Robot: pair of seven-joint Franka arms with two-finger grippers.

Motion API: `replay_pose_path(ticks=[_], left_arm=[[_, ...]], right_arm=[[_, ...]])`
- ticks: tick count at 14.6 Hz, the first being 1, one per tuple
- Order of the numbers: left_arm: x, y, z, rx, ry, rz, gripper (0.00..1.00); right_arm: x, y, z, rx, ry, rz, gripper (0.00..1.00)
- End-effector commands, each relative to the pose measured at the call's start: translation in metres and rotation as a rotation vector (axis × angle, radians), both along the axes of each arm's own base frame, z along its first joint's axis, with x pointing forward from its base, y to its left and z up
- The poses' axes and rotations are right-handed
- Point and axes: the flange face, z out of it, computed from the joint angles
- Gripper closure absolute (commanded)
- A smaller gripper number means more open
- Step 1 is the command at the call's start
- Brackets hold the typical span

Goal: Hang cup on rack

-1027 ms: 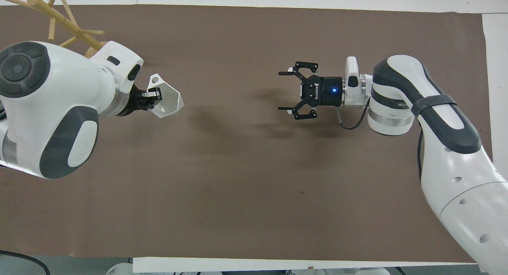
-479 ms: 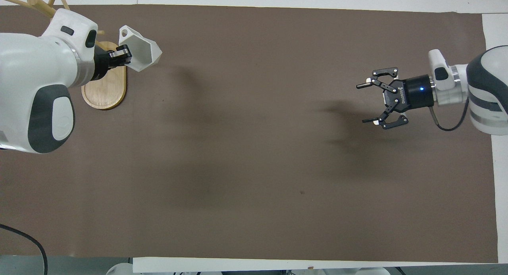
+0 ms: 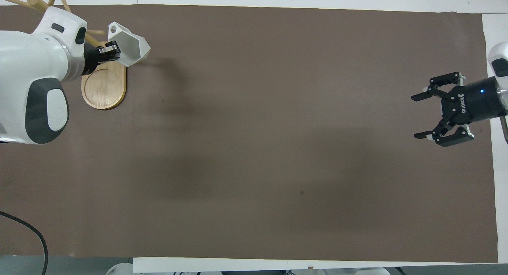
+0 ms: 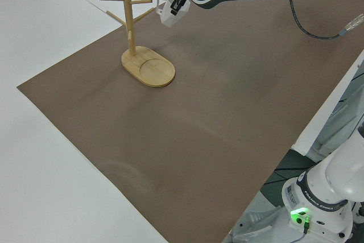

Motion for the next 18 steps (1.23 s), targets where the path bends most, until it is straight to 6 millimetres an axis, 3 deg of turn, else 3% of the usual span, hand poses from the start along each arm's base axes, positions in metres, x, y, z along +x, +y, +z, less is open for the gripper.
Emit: replay_pose_path(ticks=[1, 7, 12, 14, 18], left_arm=[[0.001, 0.002, 0.001, -0.051, -0.018, 0.035, 1.0], [0.007, 0.015, 0.003, -0.067, -0.051, 0.078, 1.0], [0.004, 0.025, -0.005, -0.073, -0.033, 0.114, 1.0], [0.007, 0.038, -0.005, -0.071, -0.033, 0.133, 1.0], [0.006, 0.039, -0.006, -0.071, -0.028, 0.135, 1.0]], right_arm=[[-0.014, 0.009, 0.035, -0.132, 0.039, -0.114, 0.0], [-0.012, 0.055, 0.075, -0.429, 0.215, -0.555, 0.0], [-0.01, 0.043, 0.079, -0.487, 0.359, -0.979, 0.0], [-0.011, 0.041, 0.079, -0.526, 0.403, -1.118, 0.0], [-0.021, 0.041, 0.078, -0.572, 0.495, -1.238, 0.0]])
